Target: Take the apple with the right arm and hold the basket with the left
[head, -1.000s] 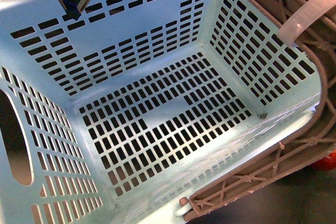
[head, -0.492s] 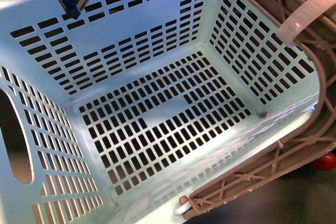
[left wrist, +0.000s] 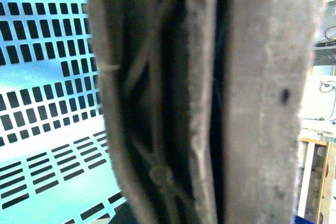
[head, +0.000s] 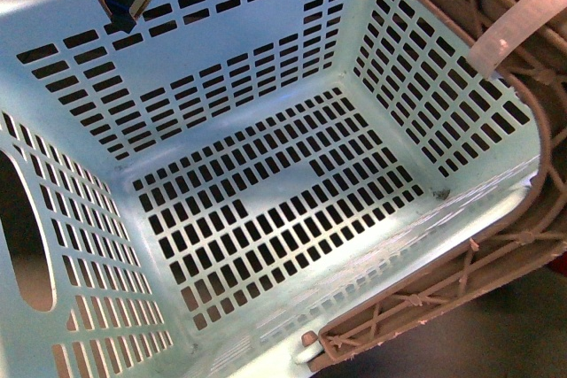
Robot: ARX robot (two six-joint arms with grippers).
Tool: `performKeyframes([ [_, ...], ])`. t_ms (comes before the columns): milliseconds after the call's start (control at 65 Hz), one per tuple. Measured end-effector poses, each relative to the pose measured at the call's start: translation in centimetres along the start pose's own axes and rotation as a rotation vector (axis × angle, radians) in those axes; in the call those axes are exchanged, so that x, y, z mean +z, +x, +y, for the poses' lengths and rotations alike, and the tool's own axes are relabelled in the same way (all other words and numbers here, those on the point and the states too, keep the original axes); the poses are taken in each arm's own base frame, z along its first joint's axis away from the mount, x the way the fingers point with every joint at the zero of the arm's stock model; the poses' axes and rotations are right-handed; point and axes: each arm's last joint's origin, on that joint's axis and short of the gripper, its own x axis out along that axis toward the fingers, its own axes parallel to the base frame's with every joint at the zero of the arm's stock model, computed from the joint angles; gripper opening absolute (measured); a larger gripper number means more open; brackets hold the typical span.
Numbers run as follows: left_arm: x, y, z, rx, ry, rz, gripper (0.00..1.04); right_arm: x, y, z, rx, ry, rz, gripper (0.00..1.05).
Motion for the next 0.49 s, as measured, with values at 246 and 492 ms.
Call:
performKeyframes([
  [246,0.0,0.0,0.0,0.000,0.000,0.000,0.15,3.5,-6.6,-3.0,0.020,0.058,-0.177,0.80],
  [492,0.0,0.0,0.0,0.000,0.000,0.001,0.15,7.6,-15.7,-3.7,0.099,0.053,-0.439,0.80],
])
